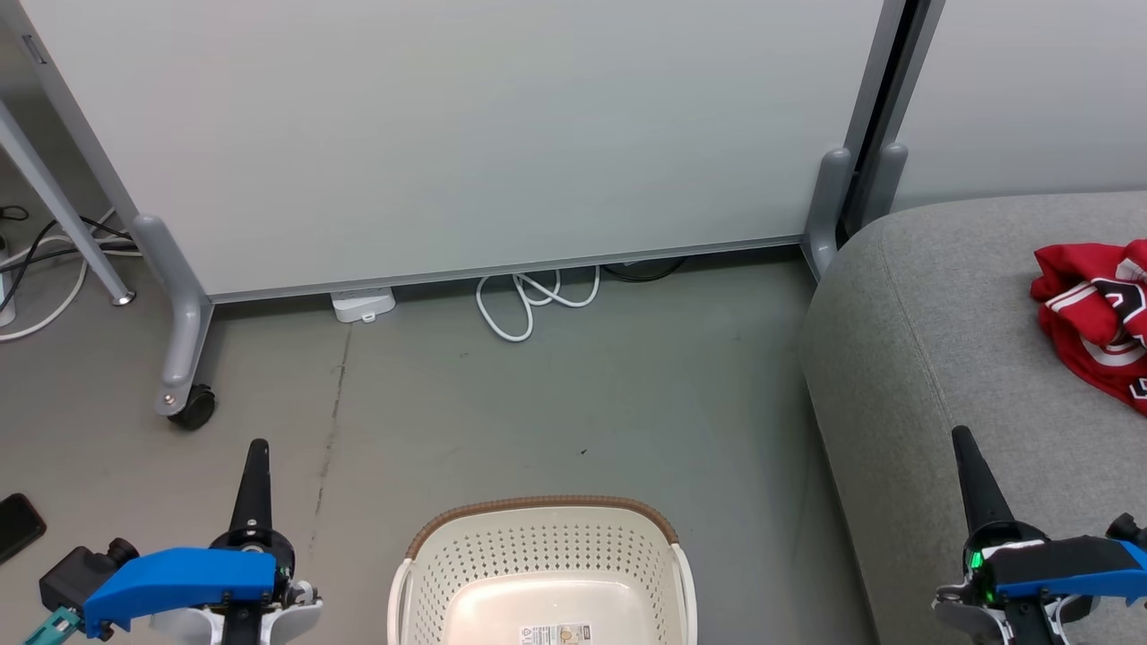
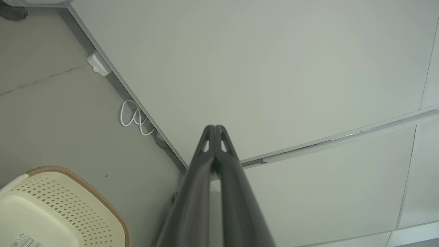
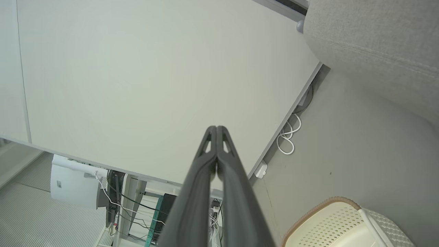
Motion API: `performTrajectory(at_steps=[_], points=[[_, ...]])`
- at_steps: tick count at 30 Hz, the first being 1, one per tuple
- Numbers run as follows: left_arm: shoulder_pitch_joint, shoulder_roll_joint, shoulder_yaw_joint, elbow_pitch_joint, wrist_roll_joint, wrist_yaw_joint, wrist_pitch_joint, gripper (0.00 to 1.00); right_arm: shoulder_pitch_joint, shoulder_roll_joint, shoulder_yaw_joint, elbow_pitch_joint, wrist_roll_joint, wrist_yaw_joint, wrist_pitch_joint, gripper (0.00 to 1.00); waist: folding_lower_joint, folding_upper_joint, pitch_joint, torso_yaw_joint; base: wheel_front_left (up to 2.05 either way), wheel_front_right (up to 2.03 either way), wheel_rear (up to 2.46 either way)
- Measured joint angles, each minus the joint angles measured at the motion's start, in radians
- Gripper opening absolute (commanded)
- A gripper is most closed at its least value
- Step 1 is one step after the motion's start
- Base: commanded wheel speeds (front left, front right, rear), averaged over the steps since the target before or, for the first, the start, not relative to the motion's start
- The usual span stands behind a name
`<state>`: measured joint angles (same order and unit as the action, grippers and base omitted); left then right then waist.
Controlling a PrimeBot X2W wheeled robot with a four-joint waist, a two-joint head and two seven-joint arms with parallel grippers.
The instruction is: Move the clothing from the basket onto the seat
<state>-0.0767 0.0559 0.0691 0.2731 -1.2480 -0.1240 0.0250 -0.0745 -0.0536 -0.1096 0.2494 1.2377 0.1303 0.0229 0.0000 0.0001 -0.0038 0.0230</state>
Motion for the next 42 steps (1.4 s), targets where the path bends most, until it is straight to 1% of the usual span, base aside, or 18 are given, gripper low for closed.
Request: performTrajectory(at_steps=[22, 42], points=[[-0.013, -0.003, 0.022, -0.013, -0.188, 0.0, 0.045, 0.0, -0.014, 0.001, -0.002, -0.002, 0.192, 0.0, 0.047, 0.0, 0.0, 0.0, 0.003, -0.011, 0.0, 0.0, 0.0], [-0.024, -0.005, 0.042, -0.023, -0.333, -0.002, 0.082, 0.0, -0.026, 0.002, -0.004, -0.003, 0.342, 0.0, 0.083, 0.0, 0.0, 0.0, 0.006, -0.021, 0.0, 0.0, 0.0]])
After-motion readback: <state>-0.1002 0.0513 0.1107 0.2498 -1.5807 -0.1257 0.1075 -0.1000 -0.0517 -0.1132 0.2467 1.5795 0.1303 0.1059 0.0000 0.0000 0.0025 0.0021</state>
